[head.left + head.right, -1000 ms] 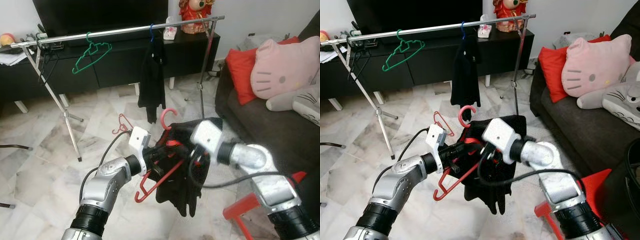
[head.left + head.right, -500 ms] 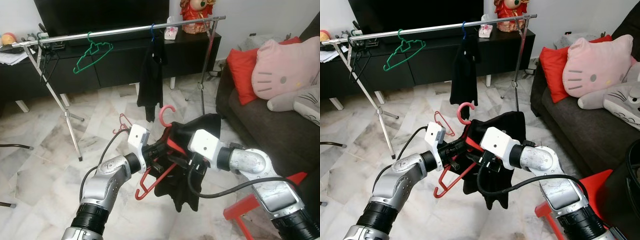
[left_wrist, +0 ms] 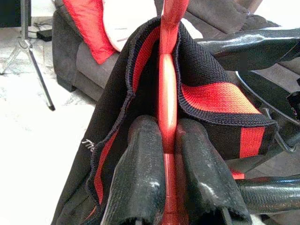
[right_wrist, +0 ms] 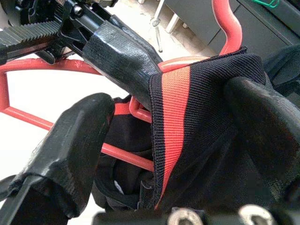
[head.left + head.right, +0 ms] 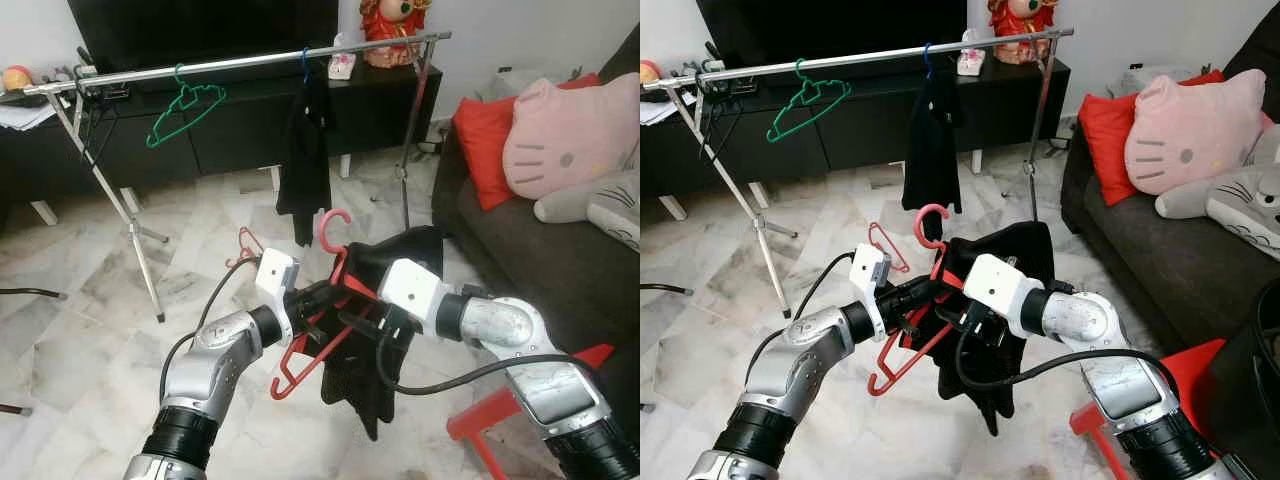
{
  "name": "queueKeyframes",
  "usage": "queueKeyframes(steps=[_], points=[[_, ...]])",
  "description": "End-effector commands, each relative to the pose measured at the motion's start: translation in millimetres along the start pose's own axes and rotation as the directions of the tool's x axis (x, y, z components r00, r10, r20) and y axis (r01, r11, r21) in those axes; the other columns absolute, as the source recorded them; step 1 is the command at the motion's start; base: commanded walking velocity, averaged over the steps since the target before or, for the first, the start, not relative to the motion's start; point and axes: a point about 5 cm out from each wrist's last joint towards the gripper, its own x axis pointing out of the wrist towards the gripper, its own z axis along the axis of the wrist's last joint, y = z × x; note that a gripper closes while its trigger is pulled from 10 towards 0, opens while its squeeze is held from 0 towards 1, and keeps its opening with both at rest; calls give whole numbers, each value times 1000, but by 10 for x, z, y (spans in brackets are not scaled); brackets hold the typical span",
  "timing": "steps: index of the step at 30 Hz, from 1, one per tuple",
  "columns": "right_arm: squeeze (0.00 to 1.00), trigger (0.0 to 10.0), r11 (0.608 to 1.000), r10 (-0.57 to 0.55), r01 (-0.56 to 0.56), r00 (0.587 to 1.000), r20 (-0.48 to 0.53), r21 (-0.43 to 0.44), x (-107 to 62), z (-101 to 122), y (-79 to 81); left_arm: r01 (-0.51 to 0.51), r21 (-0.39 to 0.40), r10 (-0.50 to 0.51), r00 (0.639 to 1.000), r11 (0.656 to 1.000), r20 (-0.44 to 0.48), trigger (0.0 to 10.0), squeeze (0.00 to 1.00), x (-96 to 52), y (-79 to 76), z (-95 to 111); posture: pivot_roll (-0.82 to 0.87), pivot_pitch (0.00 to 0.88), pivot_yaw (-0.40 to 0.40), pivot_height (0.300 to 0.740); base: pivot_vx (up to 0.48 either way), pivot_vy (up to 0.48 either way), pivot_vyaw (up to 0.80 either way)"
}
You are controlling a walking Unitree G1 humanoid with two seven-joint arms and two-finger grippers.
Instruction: Hang hanger
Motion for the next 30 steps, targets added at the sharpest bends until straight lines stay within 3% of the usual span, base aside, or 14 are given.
queueKeyframes(steps=[1, 13, 17, 30], points=[[1000, 10000, 1000, 4, -4, 1000, -8, -8, -6, 1, 18, 21, 26, -22, 999, 999, 46, 10000, 0, 49, -15, 124, -122, 18, 19, 740, 0, 0, 0], [1000, 10000, 1000, 4, -4, 1000, -8, -8, -6, 1, 18, 21, 26, -22, 999, 999, 46, 10000, 0, 49, -15, 124, -122, 18, 19, 740, 0, 0, 0], [1000, 10000, 999, -47, 47, 999, -21, -13, -182, 29, 19, 8, 28, -9, 998, 1000, 57, 10000, 0, 28, 23, 132, -130, 13, 18, 740, 0, 0, 0], [1000, 10000, 991, -136, 137, 990, 24, -13, -252, 124, -70, 10, 26, -12, 998, 1000, 58, 10000, 0, 27, 35, 128, -132, 7, 20, 740, 0, 0, 0]])
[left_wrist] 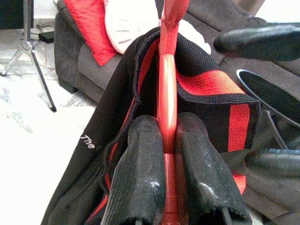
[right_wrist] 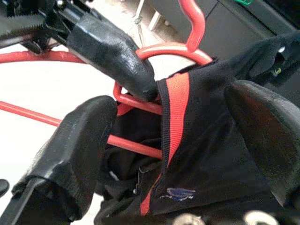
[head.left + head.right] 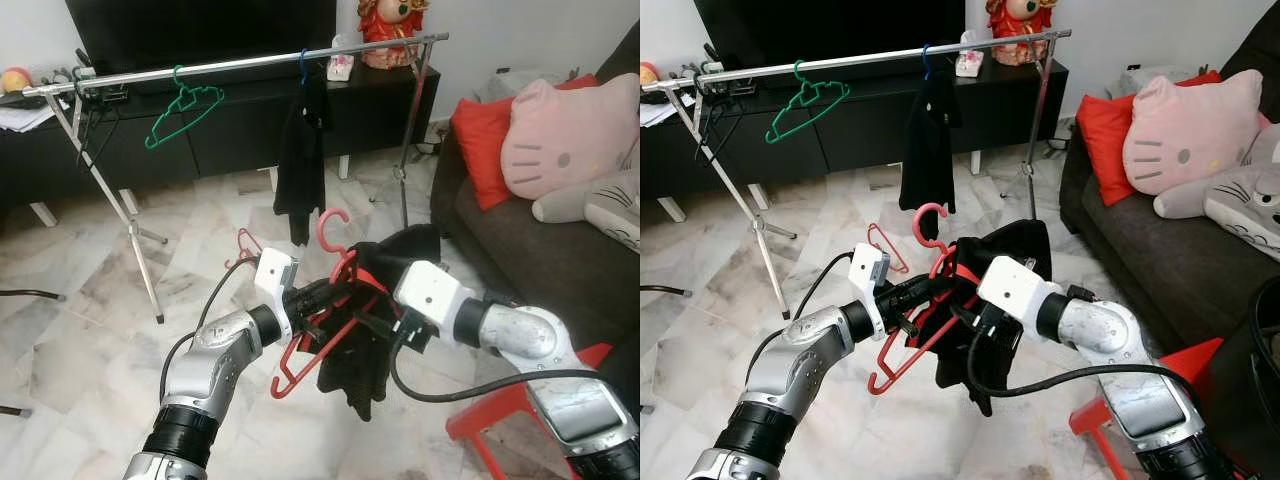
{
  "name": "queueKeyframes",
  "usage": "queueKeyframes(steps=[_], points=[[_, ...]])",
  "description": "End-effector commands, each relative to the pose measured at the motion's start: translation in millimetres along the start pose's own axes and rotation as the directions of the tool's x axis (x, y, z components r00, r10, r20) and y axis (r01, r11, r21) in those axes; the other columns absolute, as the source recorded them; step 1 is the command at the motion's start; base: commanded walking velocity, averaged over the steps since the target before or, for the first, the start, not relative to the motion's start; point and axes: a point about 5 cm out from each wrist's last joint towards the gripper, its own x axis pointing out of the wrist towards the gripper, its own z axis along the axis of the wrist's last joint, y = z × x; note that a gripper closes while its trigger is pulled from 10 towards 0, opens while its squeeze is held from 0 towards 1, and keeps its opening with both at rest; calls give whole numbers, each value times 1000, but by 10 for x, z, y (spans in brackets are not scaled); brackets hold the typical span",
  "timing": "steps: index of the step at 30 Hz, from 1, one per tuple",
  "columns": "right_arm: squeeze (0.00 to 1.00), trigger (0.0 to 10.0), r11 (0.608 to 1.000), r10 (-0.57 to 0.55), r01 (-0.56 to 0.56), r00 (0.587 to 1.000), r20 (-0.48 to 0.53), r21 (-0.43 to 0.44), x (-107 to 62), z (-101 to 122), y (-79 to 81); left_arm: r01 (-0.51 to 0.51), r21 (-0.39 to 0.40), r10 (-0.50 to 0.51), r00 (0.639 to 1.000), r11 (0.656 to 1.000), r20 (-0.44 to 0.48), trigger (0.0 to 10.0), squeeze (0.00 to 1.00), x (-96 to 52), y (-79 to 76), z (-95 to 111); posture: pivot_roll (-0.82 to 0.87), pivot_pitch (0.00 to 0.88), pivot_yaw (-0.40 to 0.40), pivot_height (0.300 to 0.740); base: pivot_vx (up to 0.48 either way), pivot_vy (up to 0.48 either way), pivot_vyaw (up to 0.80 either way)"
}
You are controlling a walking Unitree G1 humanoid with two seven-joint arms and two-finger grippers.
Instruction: Hang hanger
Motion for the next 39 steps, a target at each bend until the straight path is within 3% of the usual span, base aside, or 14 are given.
queueKeyframes(steps=[1, 2, 3, 5, 6, 7, 8, 10, 15, 17, 25, 31, 39], points=[[643, 10000, 999, -47, 48, 998, 51, -17, -54, 130, -80, 24, 22, -25, 998, 999, 52, 10000, 0, 40, -5, 124, -132, 7, 20, 740, 0, 0, 0], [643, 10000, 999, -47, 48, 998, 51, -17, -54, 130, -80, 24, 22, -25, 998, 999, 52, 10000, 0, 40, -5, 124, -132, 7, 20, 740, 0, 0, 0], [0, 10000, 997, -76, 77, 995, 62, -18, -91, 158, -137, 28, 20, -29, 998, 999, 52, 10000, 0, 39, -10, 120, -137, 4, 19, 740, 0, 0, 0], [0, 10000, 995, -95, 97, 993, 69, -19, -117, 175, -175, 32, 18, -32, 998, 999, 52, 10000, 0, 38, -15, 116, -137, 4, 19, 740, 0, 0, 0], [0, 10000, 987, -154, 156, 985, 80, -23, -207, 205, -310, 44, 17, -45, 998, 999, 44, 10000, 0, 20, -26, 92, -144, 3, 18, 740, 0, 0, 0], [0, 10000, 987, -154, 156, 985, 80, -23, -207, 205, -310, 44, 17, -45, 998, 999, 44, 10000, 0, 20, -26, 92, -144, 3, 18, 740, 0, 0, 0], [0, 10000, 977, -211, 213, 974, 88, -19, -284, 213, -433, 56, 19, -57, 998, 998, 37, 10000, 0, -2, -29, 76, -144, 2, 17, 740, 0, 0, 0], [0, 10000, 968, -249, 251, 965, 85, -13, -349, 198, -528, 67, 25, -68, 997, 997, 34, 10000, 0, -24, -29, 76, -141, 1, 15, 740, 0, 0, 0], [0, 10000, 972, -232, 233, 972, 35, -34, -481, 65, -603, 102, 62, -104, 994, 993, 20, 10000, 0, -81, -28, 78, -141, 1, 14, 740, 0, 0, 0], [0, 10000, 974, -223, 223, 975, 17, -41, -500, 26, -609, 109, 71, -110, 994, 992, 15, 10000, 0, -90, -27, 77, -141, 1, 14, 740, 0, 0, 0], [0, 10000, 999, 52, -52, 998, -47, -8, -645, -246, -422, 207, 175, -204, 978, 963, -34, 10000, 0, -185, -34, 108, -143, 8, 10, 740, 0, 0, 0], [0, 10000, 999, 37, -39, 998, -56, -23, -661, -275, -507, 298, 191, -287, 954, 935, -81, 10000, 0, -245, -77, 103, -146, 12, 13, 740, 0, 0, 0], [0, 10000, 994, 107, -107, 994, 5, -33, -657, -234, -559, 424, 210, -399, 904, 881, -152, 10000, 0, -288, -188, 83, -142, 16, 17, 740, 0, 0, 0]])
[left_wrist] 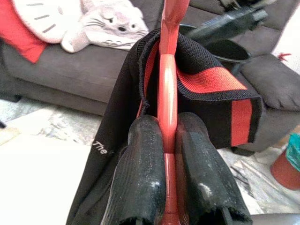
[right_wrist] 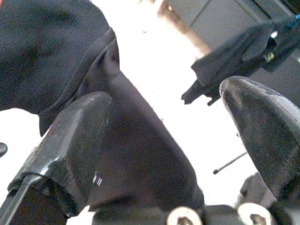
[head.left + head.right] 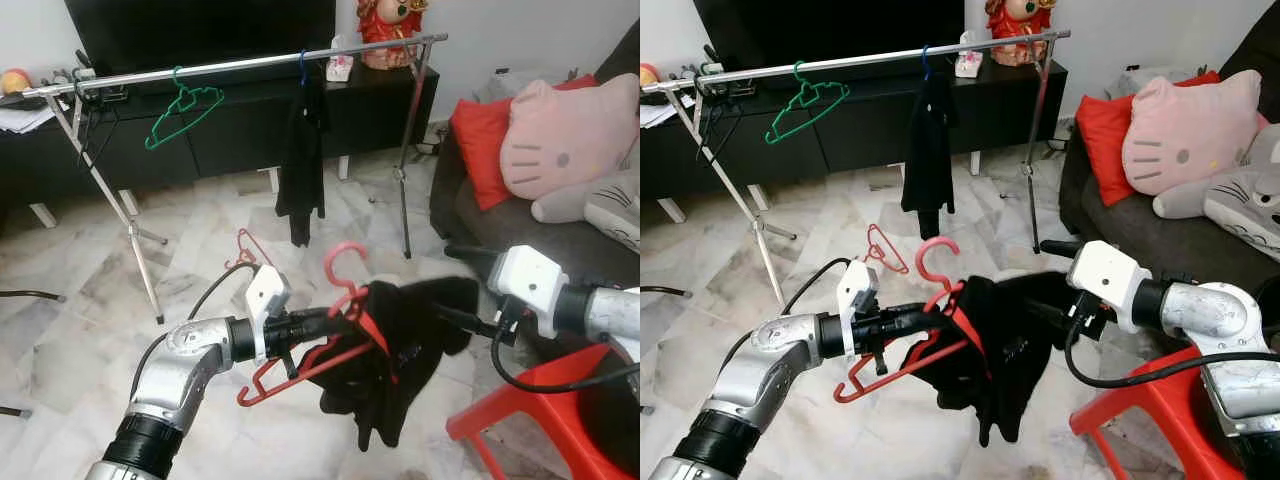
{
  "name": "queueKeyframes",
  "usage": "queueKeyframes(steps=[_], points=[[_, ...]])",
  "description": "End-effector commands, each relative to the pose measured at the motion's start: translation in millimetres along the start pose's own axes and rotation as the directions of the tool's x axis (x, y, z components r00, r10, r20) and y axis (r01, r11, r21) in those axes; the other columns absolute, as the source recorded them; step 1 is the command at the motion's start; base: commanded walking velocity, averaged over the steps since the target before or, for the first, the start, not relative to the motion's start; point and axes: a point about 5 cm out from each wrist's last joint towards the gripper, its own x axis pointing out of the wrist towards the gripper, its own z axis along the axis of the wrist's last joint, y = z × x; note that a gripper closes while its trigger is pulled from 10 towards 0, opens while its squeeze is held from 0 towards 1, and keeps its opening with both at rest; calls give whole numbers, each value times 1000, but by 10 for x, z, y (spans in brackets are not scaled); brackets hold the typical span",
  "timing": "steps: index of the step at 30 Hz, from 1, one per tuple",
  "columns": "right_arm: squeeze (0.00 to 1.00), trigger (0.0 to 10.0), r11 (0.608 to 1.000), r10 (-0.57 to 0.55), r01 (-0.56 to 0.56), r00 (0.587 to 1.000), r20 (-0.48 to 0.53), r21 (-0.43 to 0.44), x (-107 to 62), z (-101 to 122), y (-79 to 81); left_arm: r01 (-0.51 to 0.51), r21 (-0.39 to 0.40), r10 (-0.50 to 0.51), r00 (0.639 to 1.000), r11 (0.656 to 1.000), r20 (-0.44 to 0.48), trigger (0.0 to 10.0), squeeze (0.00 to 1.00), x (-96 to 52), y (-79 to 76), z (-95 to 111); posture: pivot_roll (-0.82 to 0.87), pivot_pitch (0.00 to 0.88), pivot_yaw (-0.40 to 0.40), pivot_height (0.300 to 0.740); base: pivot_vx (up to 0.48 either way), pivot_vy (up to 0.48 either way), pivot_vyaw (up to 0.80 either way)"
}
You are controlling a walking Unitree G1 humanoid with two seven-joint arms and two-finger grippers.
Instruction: Hang hanger
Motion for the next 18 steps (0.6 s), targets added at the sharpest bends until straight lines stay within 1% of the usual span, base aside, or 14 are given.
queueKeyframes(steps=[1, 3, 4, 6, 7, 11, 12, 13, 14, 16, 17, 18], points=[[0, 10000, 999, 38, -37, 999, 35, -10, -12, 52, -27, 62, 56, -63, 998, 996, 13, 10000, 0, 11, -64, 101, -142, 16, 17, 740, 0, 0, 0], [0, 10000, 994, 104, -104, 993, 59, 9, -32, 64, 21, 63, 65, -64, 998, 996, 9, 10000, 0, 13, -68, 93, -142, 17, 16, 740, 0, 0, 0], [0, 10000, 994, 104, -104, 993, 59, 9, -32, 64, 21, 63, 65, -64, 998, 996, 9, 10000, 0, 13, -68, 93, -142, 17, 16, 740, 0, 0, 0], [0, 10000, 984, 175, -176, 983, 57, 16, -47, 47, 81, 65, 82, -66, 998, 995, -1, 10000, 0, 16, -65, 82, -142, 17, 16, 740, 0, 0, 0], [0, 10000, 984, 175, -176, 983, 57, 16, -47, 47, 81, 65, 82, -66, 998, 995, -1, 10000, 0, 16, -65, 82, -142, 17, 16, 740, 0, 0, 0], [0, 10000, 964, 256, -261, 963, 86, 48, -73, 48, 142, 67, 91, -67, 998, 994, -4, 10000, 0, 13, -65, 90, -141, 22, 16, 740, 0, 0, 0], [55, 10000, 960, 270, -275, 959, 88, 53, -81, 43, 146, 68, 93, -68, 998, 993, -6, 10000, 0, 13, -66, 90, -141, 22, 15, 740, 0, 0, 0], [808, 10000, 956, 281, -287, 956, 87, 55, -89, 33, 145, 69, 94, -68, 998, 993, -9, 10000, 0, 12, -67, 88, -141, 22, 15, 740, 0, 0, 0], [1000, 10000, 955, 287, -292, 954, 82, 58, -93, 11, 132, 70, 94, -69, 998, 993, -13, 10000, 0, 9, -66, 82, -141, 22, 15, 740, 0, 0, 0], [1000, 10000, 955, 287, -292, 955, 77, 57, -92, -3, 124, 68, 95, -67, 998, 993, -16, 10000, 0, 7, -64, 75, -141, 21, 15, 740, 0, 0, 0], [102, 10000, 958, 280, -282, 958, 59, 46, -74, -30, 117, 68, 96, -66, 998, 993, -17, 10000, 0, 6, -63, 73, -141, 21, 15, 740, 0, 0, 0], [102, 10000, 960, 276, -278, 960, 49, 41, -60, -46, 112, 66, 96, -65, 998, 993, -15, 10000, 0, 8, -61, 76, -140, 21, 14, 740, 0, 0, 0]])
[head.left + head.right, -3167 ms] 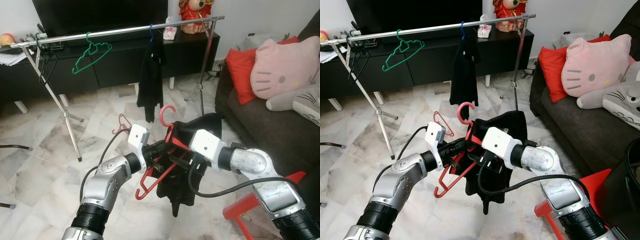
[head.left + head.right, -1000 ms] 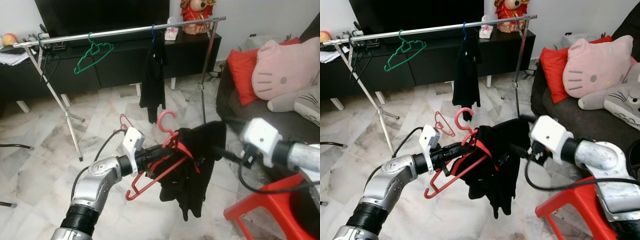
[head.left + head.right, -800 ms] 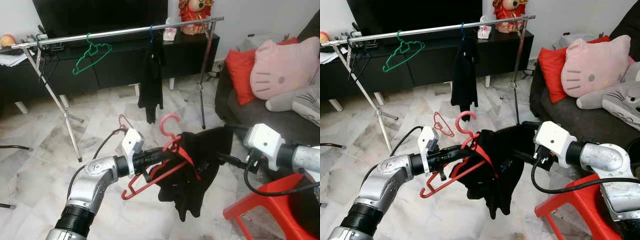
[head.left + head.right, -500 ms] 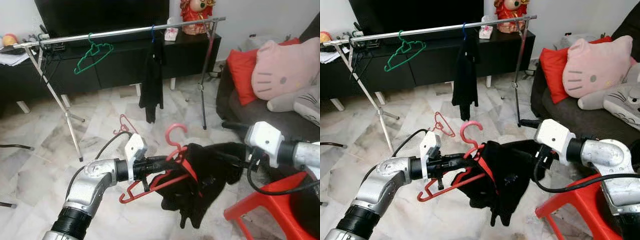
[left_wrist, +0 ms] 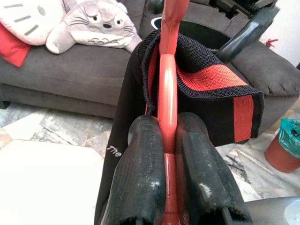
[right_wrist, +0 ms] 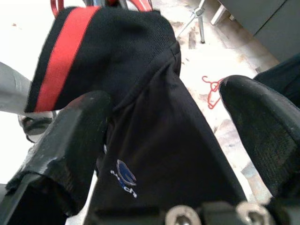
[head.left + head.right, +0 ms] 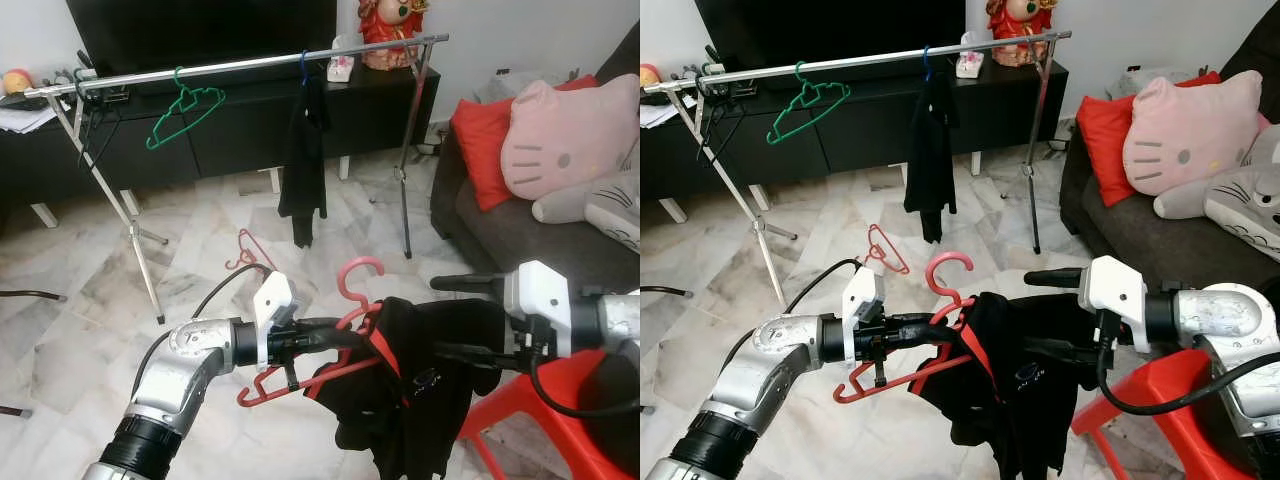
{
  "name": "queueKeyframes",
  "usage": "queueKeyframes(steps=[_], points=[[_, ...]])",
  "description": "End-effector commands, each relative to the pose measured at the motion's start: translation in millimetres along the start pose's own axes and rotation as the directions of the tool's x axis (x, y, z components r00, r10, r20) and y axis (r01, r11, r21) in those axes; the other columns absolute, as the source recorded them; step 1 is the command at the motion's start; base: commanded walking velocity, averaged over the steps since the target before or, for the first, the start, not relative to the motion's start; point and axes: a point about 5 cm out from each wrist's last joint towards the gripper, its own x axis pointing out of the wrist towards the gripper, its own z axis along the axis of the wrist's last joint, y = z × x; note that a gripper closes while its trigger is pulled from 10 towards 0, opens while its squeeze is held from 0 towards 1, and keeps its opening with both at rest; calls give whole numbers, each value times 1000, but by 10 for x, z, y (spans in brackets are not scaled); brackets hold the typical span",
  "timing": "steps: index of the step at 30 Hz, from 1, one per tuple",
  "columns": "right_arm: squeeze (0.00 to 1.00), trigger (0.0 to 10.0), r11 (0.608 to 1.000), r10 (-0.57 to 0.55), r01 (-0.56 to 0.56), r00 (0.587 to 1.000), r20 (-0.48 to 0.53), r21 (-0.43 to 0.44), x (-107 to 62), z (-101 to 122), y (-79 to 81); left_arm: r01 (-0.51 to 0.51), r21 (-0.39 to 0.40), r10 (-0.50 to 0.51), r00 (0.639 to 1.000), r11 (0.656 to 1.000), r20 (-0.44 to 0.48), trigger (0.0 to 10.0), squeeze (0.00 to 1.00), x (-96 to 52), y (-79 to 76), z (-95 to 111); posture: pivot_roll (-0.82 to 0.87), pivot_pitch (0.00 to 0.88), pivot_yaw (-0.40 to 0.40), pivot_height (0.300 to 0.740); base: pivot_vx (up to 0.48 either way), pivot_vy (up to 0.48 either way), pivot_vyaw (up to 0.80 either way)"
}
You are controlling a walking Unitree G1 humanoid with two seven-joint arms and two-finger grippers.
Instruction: Hang hanger
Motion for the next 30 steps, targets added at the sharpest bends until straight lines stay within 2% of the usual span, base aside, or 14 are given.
queueKeyframes(steps=[1, 2, 7, 9, 14, 25, 30], points=[[102, 10000, 1000, 7, -7, 1000, -19, -28, 12, 7, -22, 8, 49, -9, 1000, 999, 9, 10000, 0, 6, -2, 63, -140, 21, 14, 740, 0, 0, 0], [0, 10000, 1000, -3, 2, 1000, -22, -22, 25, -3, -37, 7, 49, -7, 1000, 999, 9, 10000, 0, 11, 0, 65, -139, 22, 14, 740, 0, 0, 0], [0, 10000, 1000, 22, -22, 1000, -15, -15, 103, -18, -35, 28, 50, -29, 1000, 998, 9, 10000, 0, 40, -23, 68, -139, 23, 15, 740, 0, 0, 0], [0, 10000, 999, 44, -44, 999, 9, -25, 178, 9, -27, 65, 57, -66, 998, 996, 7, 10000, 0, 58, -59, 93, -137, 22, 14, 740, 0, 0, 0], [0, 10000, 998, 57, -57, 998, 25, -20, 217, 19, -33, 83, 64, -83, 997, 995, -5, 10000, 0, 64, -65, 94, -134, 23, 12, 740, 0, 0, 0], [0, 10000, 984, 181, -181, 983, 19, -2, 317, -18, 115, 89, 70, -88, 996, 994, -10, 10000, 0, 68, -71, 94, -133, 23, 12, 740, 0, 0, 0], [0, 10000, 981, 195, -195, 981, 9, 11, 366, -69, 139, 90, 72, -89, 996, 993, -9, 10000, 0, 80, -71, 100, -134, 22, 13, 740, 0, 0, 0]])
